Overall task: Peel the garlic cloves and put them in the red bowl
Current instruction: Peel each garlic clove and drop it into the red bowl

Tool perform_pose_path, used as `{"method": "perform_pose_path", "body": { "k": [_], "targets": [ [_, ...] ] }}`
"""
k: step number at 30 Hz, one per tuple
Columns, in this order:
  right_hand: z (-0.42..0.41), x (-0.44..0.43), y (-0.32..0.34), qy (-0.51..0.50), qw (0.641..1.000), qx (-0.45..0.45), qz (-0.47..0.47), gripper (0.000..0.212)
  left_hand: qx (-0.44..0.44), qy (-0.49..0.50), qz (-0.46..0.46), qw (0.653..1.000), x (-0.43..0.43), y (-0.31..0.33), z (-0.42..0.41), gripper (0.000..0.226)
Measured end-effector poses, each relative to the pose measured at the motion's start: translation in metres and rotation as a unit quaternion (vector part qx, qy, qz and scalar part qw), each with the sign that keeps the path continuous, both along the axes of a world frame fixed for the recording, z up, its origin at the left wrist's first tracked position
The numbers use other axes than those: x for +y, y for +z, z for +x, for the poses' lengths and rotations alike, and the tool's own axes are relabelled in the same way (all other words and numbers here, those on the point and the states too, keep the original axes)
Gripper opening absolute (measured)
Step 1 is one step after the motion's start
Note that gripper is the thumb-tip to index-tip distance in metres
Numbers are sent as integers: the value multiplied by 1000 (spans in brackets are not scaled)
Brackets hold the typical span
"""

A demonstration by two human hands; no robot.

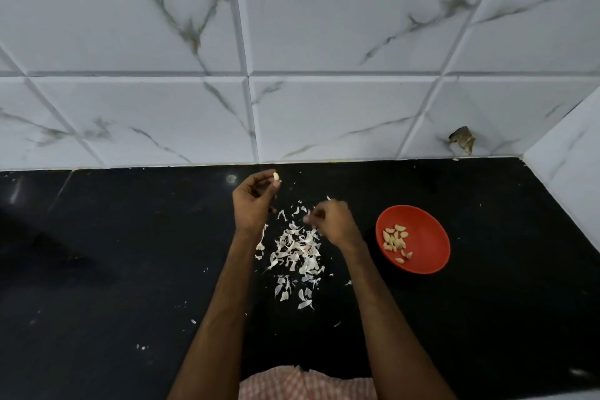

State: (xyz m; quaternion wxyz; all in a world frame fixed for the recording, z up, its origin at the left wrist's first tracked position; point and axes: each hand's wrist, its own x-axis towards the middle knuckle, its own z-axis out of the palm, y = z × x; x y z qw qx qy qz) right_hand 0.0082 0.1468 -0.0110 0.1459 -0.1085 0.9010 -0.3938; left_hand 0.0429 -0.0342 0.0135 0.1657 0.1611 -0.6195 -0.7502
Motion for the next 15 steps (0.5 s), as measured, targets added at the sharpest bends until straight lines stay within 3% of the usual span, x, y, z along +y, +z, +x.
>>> {"method": "perform_pose_path", "body": {
  "k": [5,10,13,15],
  "targets": [
    [15,-1,-42,34,994,-24,105,18,-80,-2,-47,996,-5,-39,20,18],
    [26,-1,-46,-45,993,7,105,8,-128,-3,-80,988,-9,-67,33,16],
    [33,0,-47,-62,986,-2,153,33,-155,-16,-100,983,-7,-80,42,15],
    [34,1,-49,-68,988,16,136,20,-159,-28,-100,982,-6,-88,46,16]
  ]
}}
